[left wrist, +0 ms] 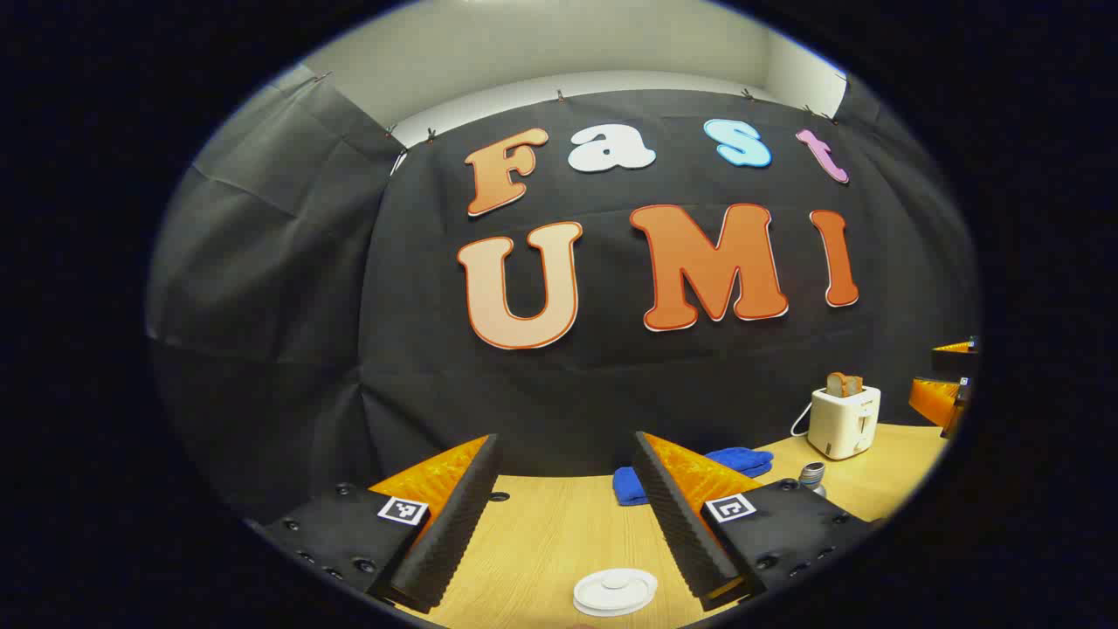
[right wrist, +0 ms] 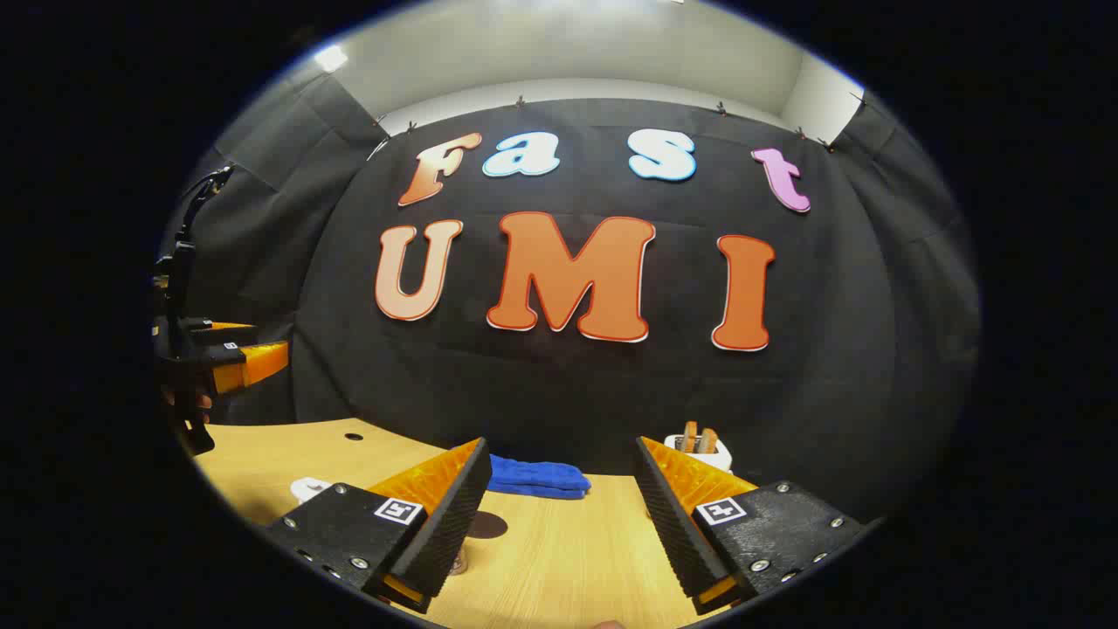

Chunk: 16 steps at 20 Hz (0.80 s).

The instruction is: Open the teacup lid with one hand, grasp the water bottle and pour water into the teacup with the other hand; after pouring, place the water bottle on the coaster and then close the teacup lid.

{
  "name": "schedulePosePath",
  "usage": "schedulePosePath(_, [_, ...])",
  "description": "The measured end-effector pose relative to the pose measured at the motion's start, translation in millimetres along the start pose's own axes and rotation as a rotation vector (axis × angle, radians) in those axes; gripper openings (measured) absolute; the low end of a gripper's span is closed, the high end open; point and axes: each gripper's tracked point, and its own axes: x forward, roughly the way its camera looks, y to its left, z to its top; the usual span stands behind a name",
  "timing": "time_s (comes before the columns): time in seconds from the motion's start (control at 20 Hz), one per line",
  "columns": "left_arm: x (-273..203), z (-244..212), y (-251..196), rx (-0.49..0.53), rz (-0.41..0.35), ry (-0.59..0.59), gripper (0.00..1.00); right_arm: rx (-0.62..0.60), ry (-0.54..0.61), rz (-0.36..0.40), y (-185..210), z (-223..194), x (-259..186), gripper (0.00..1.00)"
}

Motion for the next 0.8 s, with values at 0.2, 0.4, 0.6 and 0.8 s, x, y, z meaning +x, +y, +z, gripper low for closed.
schedulePosePath(0.2, [9,-2,21,-0.033,0.023,0.015,1.00,0.018,0.023,0.042,14,-4,10,0.98])
schedulePosePath(0.4, [13,-6,21,-0.030,0.012,0.027,0.99,0.034,0.031,0.074,24,-3,17,0.98])
schedulePosePath(0.6, [14,-14,15,-0.037,-0.012,0.049,0.99,0.028,0.035,0.101,31,-4,20,0.98])
schedulePosePath(0.8, [16,-22,7,-0.038,-0.035,0.076,1.00,0.042,0.040,0.124,35,-6,24,0.98])
